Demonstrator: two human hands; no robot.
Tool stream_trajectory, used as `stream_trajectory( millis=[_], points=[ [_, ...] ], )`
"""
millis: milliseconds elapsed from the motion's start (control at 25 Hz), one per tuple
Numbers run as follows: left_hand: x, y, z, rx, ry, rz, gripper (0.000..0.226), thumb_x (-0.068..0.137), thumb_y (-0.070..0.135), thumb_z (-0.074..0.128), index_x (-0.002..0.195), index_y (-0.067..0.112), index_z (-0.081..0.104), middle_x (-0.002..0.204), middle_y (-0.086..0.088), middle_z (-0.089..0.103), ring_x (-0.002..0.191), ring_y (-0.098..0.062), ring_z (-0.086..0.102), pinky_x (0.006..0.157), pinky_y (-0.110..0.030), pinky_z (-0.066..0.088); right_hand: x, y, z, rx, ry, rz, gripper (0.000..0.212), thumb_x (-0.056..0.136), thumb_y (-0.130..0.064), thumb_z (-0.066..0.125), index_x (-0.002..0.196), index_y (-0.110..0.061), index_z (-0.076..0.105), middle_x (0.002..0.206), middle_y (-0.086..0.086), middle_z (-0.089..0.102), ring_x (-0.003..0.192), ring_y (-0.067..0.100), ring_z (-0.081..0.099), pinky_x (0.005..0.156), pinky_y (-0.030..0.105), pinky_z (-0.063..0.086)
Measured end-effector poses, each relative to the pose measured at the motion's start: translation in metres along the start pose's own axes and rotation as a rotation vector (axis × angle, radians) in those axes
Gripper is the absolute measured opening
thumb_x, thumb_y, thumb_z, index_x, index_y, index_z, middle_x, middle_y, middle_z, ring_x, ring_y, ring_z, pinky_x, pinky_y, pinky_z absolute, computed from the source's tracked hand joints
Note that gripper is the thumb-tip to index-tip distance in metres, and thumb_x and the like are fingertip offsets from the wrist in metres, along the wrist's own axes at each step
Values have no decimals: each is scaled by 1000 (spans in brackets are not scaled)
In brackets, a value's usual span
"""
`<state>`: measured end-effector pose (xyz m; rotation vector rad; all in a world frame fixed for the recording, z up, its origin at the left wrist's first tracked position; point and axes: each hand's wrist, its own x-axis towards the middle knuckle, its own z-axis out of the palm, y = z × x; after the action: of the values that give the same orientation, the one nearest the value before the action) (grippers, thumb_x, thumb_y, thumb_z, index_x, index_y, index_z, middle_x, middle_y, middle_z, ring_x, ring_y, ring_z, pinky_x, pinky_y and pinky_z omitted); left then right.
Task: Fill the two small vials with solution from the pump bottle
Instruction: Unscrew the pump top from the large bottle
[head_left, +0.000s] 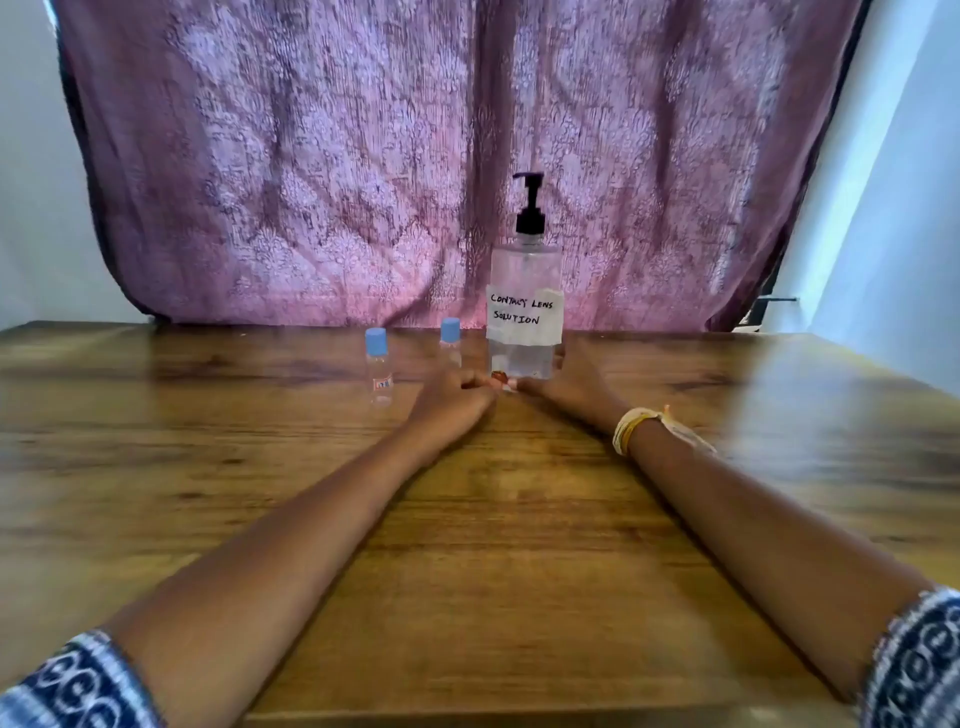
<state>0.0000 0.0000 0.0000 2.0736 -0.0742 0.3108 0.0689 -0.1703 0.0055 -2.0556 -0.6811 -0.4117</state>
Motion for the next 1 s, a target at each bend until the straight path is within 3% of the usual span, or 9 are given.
stream_trajectory(
  millis=[80,160,320,480,600,760,880,960,1000],
  points=[
    [1,4,0,5,12,-3,18,88,23,62,77,36,67,89,14,65,86,-6,60,76,-27,46,8,1,0,87,-9,85,47,66,-29,87,105,-36,60,97,-15,66,88,0,63,72,16,50],
    [1,7,-2,-41,20,-26,17,89,20,61,81,33,68,89,11,67,86,-11,63,78,-29,50,10,-1,-3,113,32,173,60,63,-27,90,114,-18,59,103,-4,65,89,7,63,71,16,52],
    [-7,19,-17,-94,121,-34,13,89,14,57,84,23,63,86,-2,66,81,-20,63,78,-36,51,-2,-10,-14,123,-12,205,68,60,-14,91,119,-1,59,115,13,68,104,26,66,91,40,56],
    [-10,46,-45,-278,277,60,14,91,9,53,85,21,52,79,1,53,69,-14,50,58,-30,39,-15,-30,-29,178,-280,137,72,62,-2,88,127,-3,57,122,9,67,114,23,64,91,33,57],
    [-18,63,-58,-502,143,84,10,97,18,46,93,22,54,89,0,59,84,-20,57,68,-30,44,-20,-46,-32,166,-461,62,68,62,-1,87,123,-11,61,114,-6,71,106,8,66,82,22,56],
    [-31,72,-72,-749,-40,144,38,82,42,51,108,18,67,100,-8,75,95,-34,66,79,-39,48,-29,-70,-24,144,-604,-4,72,62,-8,89,126,-20,58,122,-4,69,113,11,64,95,31,54],
    [-29,77,-83,-599,-84,247,43,85,36,61,122,15,62,126,-15,67,110,-34,67,92,-49,53,-30,-86,-23,78,-725,-52,76,64,-9,88,131,-22,53,129,-7,64,118,7,60,99,27,50],
    [-30,82,-82,-452,-33,251,28,87,20,70,114,17,64,125,-14,67,96,-18,72,90,-41,57,-25,-96,-46,-67,-866,-43,78,68,-13,86,136,-25,48,136,-7,59,124,13,56,104,30,46],
    [-29,81,-80,-432,-18,241,28,86,14,70,113,15,64,124,-16,68,89,-13,73,85,-35,59,-20,-104,-63,-97,-847,-20,72,72,-15,83,134,-26,49,134,-5,59,124,18,56,104,34,47]
  ],
)
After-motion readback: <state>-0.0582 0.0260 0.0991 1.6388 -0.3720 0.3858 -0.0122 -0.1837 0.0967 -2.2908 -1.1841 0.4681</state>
